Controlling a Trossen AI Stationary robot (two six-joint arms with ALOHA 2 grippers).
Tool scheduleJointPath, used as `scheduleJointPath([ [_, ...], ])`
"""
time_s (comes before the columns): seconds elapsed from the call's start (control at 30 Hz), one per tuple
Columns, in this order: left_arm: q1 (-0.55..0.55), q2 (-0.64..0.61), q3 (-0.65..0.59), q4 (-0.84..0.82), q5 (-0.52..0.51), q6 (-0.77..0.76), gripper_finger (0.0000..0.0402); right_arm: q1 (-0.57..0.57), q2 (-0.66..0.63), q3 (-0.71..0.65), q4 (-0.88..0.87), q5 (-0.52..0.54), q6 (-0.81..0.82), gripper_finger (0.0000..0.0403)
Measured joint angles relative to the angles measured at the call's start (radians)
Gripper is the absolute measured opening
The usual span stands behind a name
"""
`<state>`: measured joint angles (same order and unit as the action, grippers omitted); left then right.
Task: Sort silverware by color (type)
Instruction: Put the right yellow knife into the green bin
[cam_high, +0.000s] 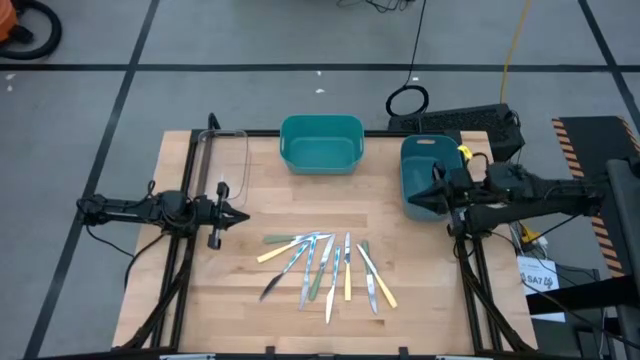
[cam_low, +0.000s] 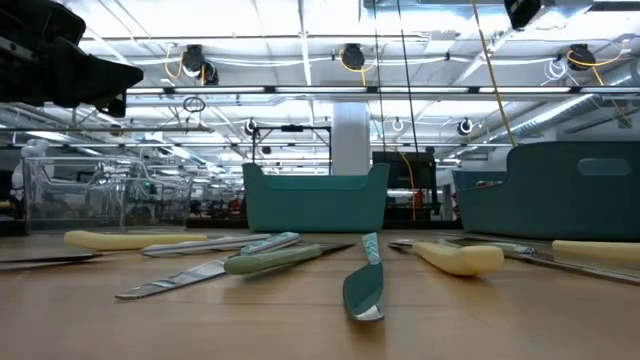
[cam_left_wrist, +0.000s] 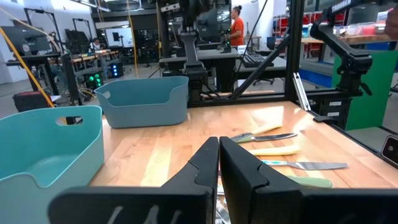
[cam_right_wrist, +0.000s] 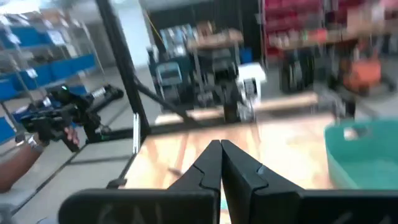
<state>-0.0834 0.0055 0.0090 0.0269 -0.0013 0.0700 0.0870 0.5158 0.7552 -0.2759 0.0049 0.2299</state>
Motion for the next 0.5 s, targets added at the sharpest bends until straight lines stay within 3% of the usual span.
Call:
scheduleJointPath([
  [0.23, 0.0, 0.0, 0.0, 0.0, 0.0, 0.0, 0.0024, 0.089, 0.23, 0.263, -0.321, 0.102, 0.16, 0.0001],
  [0.5, 0.0, 0.0, 0.0, 0.0, 0.0, 0.0, 0.0024, 0.256, 0.411, 0.334, -0.452, 0.258, 0.333, 0.0001],
])
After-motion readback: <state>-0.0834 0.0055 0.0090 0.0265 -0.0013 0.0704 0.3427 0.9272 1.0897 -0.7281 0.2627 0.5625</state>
